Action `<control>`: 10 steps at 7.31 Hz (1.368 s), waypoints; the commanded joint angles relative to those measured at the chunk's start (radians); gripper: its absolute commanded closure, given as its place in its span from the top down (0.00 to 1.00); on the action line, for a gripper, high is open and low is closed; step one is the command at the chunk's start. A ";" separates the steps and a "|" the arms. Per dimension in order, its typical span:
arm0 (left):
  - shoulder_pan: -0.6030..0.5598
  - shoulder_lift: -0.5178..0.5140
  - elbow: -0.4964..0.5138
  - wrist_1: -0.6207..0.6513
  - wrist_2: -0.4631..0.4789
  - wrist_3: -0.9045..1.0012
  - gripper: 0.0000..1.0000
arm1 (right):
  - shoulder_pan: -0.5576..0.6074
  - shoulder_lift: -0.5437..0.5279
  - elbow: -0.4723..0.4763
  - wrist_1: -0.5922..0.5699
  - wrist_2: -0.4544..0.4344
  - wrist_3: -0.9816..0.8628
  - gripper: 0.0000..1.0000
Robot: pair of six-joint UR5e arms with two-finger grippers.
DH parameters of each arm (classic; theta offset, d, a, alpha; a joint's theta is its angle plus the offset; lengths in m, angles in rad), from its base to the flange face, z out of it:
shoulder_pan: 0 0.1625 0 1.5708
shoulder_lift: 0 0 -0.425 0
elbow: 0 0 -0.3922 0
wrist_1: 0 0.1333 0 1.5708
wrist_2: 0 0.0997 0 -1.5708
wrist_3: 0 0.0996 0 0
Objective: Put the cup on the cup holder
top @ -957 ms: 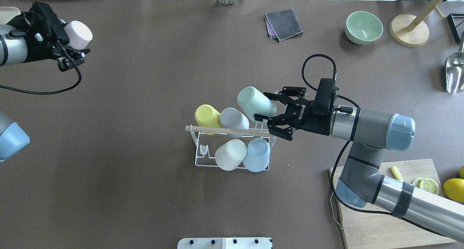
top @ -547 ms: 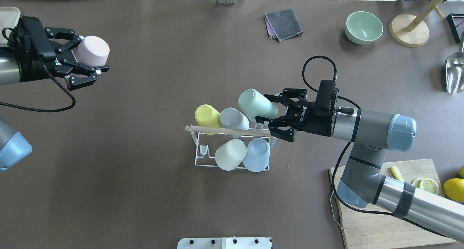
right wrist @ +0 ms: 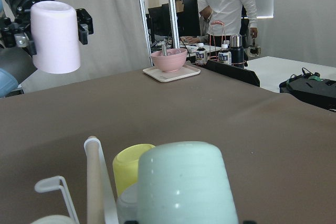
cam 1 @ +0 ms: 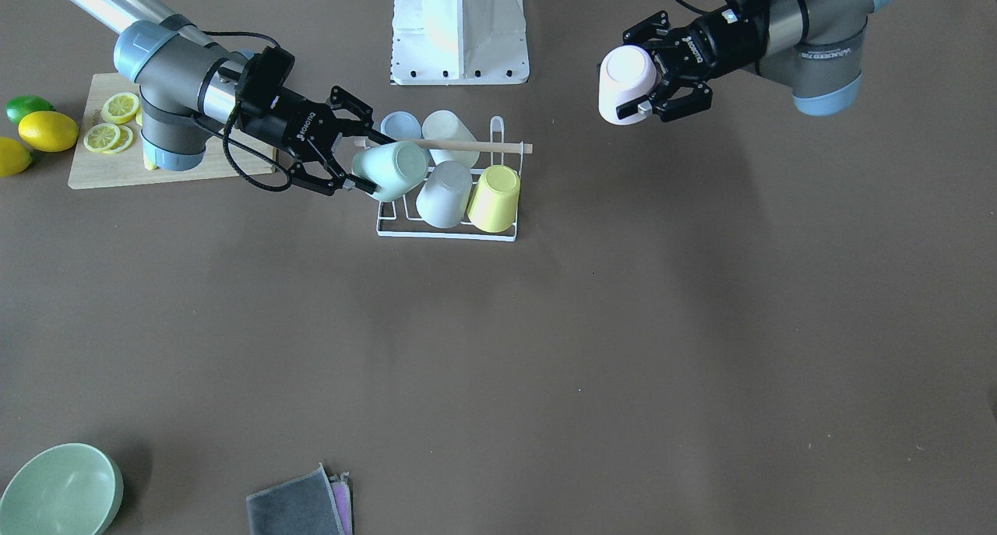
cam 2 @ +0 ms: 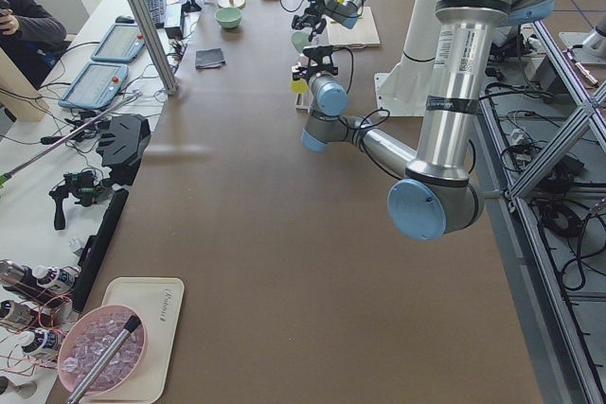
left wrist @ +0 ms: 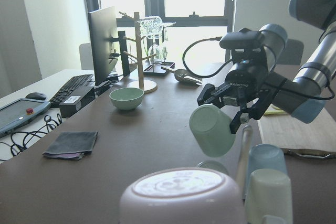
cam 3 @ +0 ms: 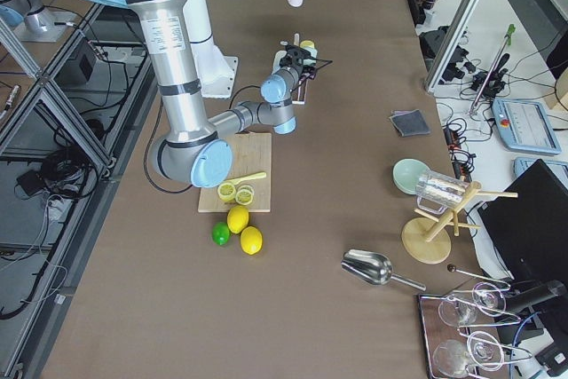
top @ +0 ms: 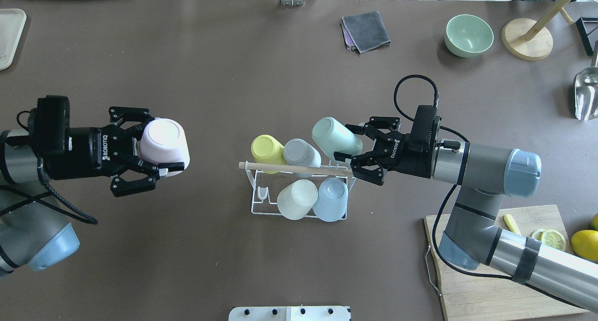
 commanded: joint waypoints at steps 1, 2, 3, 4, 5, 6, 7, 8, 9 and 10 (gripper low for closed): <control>0.085 -0.079 0.078 -0.167 0.055 -0.019 0.42 | 0.004 -0.012 0.009 0.000 0.000 0.006 1.00; 0.102 -0.116 0.114 -0.198 0.062 -0.018 0.42 | 0.004 -0.015 0.009 0.000 0.000 0.006 1.00; 0.120 -0.120 0.114 -0.199 0.062 -0.018 0.42 | 0.004 -0.017 0.009 0.000 0.000 0.006 1.00; 0.125 -0.123 0.117 -0.199 0.062 -0.016 0.42 | 0.008 -0.020 0.012 0.000 0.003 0.006 1.00; 0.125 -0.156 0.152 -0.200 0.063 -0.015 0.42 | 0.022 -0.038 0.023 -0.006 0.027 0.006 1.00; 0.127 -0.205 0.225 -0.200 0.063 -0.009 0.42 | 0.078 -0.058 0.035 -0.024 0.123 0.007 1.00; 0.127 -0.262 0.310 -0.199 0.065 -0.006 0.42 | 0.152 -0.075 0.052 -0.076 0.246 0.007 1.00; 0.130 -0.299 0.362 -0.196 0.066 -0.006 0.42 | 0.213 -0.099 0.072 -0.139 0.336 0.009 1.00; 0.130 -0.324 0.382 -0.190 0.068 -0.006 0.42 | 0.282 -0.109 0.080 -0.209 0.445 0.013 1.00; 0.134 -0.328 0.380 -0.191 0.066 -0.007 0.42 | 0.354 -0.130 0.086 -0.294 0.545 0.013 1.00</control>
